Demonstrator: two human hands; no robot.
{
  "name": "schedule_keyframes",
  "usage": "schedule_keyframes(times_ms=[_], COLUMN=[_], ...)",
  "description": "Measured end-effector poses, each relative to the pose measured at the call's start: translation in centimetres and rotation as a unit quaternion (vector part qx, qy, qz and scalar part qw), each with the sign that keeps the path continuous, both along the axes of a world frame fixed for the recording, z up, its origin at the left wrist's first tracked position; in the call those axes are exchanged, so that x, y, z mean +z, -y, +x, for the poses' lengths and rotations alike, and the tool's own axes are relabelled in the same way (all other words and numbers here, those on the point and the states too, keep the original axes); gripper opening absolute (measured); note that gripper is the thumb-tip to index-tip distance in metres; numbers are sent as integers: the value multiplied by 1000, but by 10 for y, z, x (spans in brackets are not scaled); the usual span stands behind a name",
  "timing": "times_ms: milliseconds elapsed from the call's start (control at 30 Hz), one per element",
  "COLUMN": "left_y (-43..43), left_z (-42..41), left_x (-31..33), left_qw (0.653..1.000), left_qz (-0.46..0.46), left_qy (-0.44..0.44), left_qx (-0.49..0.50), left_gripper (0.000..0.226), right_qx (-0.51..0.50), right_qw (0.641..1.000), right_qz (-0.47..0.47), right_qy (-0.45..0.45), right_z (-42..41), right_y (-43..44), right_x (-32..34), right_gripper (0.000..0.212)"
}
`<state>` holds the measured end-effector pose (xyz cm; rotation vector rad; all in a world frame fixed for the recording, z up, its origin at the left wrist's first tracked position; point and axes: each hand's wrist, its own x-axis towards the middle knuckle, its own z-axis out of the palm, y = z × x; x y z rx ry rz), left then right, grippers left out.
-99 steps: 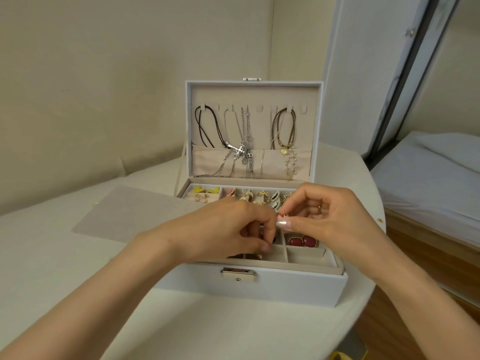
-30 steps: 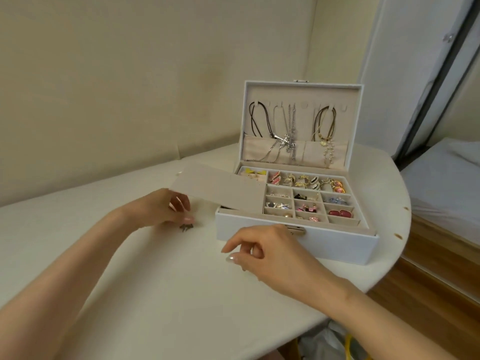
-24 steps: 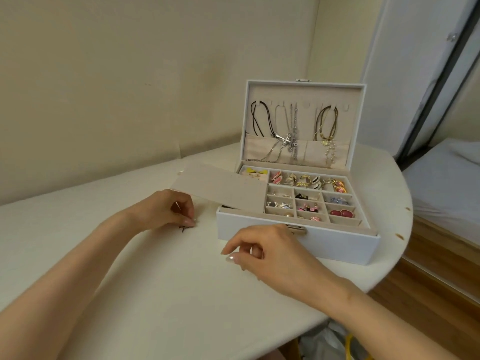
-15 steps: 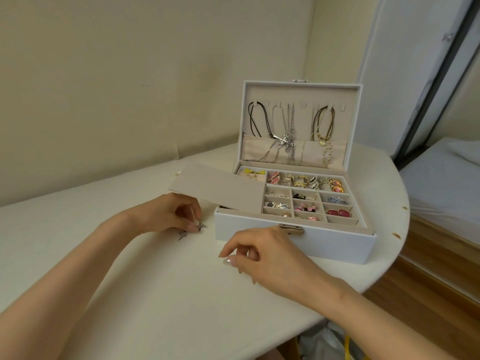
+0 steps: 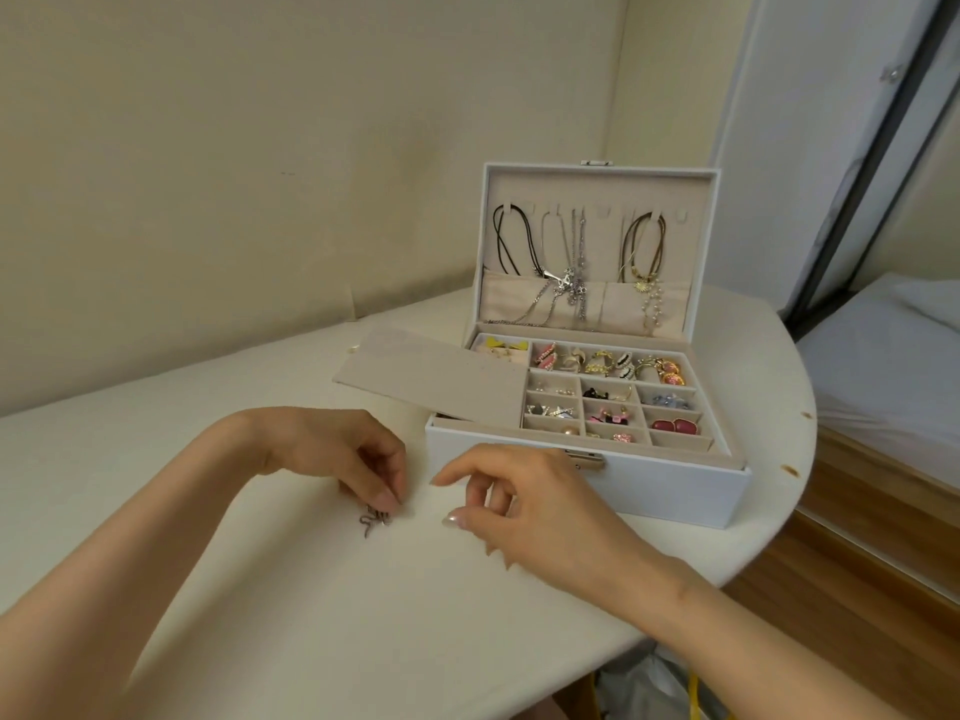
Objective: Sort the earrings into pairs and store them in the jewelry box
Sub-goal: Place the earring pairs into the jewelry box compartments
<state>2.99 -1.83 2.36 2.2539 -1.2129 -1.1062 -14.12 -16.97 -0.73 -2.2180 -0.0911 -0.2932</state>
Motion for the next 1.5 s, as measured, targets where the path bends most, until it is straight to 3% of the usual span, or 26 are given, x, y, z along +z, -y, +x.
schedule_keyframes(times_ms=[133, 567, 900, 1033, 1133, 1300, 1500], left_y=[11, 59, 129, 149, 157, 158, 159], left_z=[-23, -58, -70, -75, -76, -70, -68], left_x=[9, 32, 46, 44, 43, 39, 33], left_qw=[993, 944, 923, 919, 922, 931, 946], left_qz=[-57, -282, -334, -353, -365, -358, -322], left_qy=[-80, -161, -189, -176, -133, -64, 33], left_qx=[-70, -52, -9, -3, 4, 7, 19], left_gripper=[9, 8, 9, 18, 8, 9, 5], right_qx=[-3, 14, -52, -96, -119, -156, -140], right_qw=[998, 981, 989, 987, 987, 986, 990], right_qz=[-7, 33, 49, -14, -28, -51, -3], right_qy=[54, 192, 128, 131, 107, 40, 4], right_z=[2, -20, -38, -40, -45, -46, -46], right_y=[0, 54, 108, 125, 138, 147, 148], right_x=[1, 39, 68, 68, 66, 54, 47], right_gripper=[22, 4, 15, 13, 14, 10, 7])
